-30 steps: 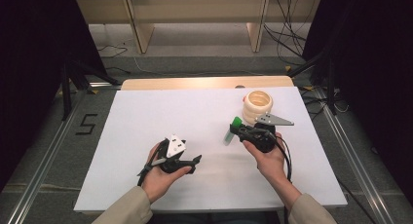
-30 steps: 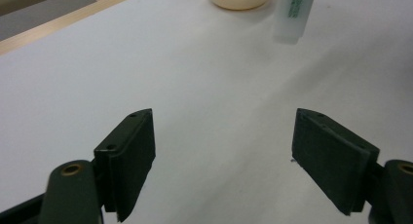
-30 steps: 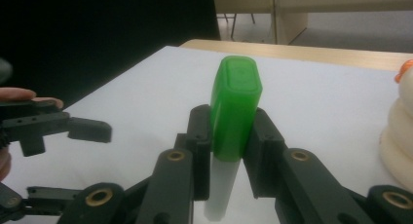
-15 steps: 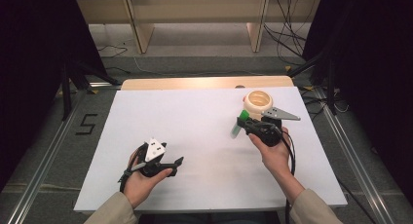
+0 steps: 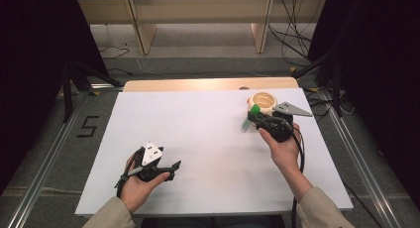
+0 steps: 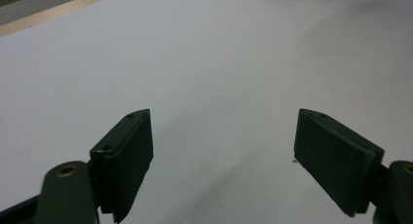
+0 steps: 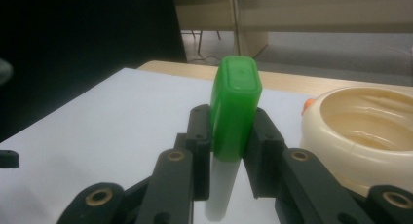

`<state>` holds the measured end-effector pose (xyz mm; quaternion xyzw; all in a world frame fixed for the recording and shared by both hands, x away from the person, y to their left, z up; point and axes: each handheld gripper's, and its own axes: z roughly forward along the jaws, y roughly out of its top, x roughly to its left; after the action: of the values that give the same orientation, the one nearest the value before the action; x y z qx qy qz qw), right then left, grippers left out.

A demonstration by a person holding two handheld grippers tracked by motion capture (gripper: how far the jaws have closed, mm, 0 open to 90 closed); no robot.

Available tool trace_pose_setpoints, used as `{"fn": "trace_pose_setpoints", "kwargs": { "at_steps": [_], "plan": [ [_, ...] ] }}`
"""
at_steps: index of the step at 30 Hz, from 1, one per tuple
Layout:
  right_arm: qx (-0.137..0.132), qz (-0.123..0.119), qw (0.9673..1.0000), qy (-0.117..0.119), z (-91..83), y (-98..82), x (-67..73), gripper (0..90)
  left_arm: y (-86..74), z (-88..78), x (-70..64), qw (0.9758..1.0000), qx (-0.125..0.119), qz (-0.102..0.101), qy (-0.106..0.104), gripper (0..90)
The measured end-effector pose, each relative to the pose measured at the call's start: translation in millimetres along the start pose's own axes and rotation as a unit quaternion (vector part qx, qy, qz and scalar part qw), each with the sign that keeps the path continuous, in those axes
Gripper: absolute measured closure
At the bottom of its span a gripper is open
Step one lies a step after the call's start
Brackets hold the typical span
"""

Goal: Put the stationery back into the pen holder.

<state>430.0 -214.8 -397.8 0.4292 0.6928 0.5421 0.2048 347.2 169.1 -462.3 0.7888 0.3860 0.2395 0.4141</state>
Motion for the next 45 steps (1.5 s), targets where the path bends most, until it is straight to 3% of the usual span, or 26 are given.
{"fn": "trace_pose_setpoints", "kwargs": {
  "at_steps": [25,45],
  "plan": [
    [-0.039,0.012,0.9986,-0.034,-5.8,23.5,-20.5,74.7,-1.8,3.6,0.5,1.0,0.007,-0.001,-0.003,21.3],
    [-0.055,0.007,0.9965,-0.062,-7.8,34.2,-27.5,74.7,-2.3,4.8,0.1,1.0,0.008,0.0,-0.002,21.3]
  ]
}}
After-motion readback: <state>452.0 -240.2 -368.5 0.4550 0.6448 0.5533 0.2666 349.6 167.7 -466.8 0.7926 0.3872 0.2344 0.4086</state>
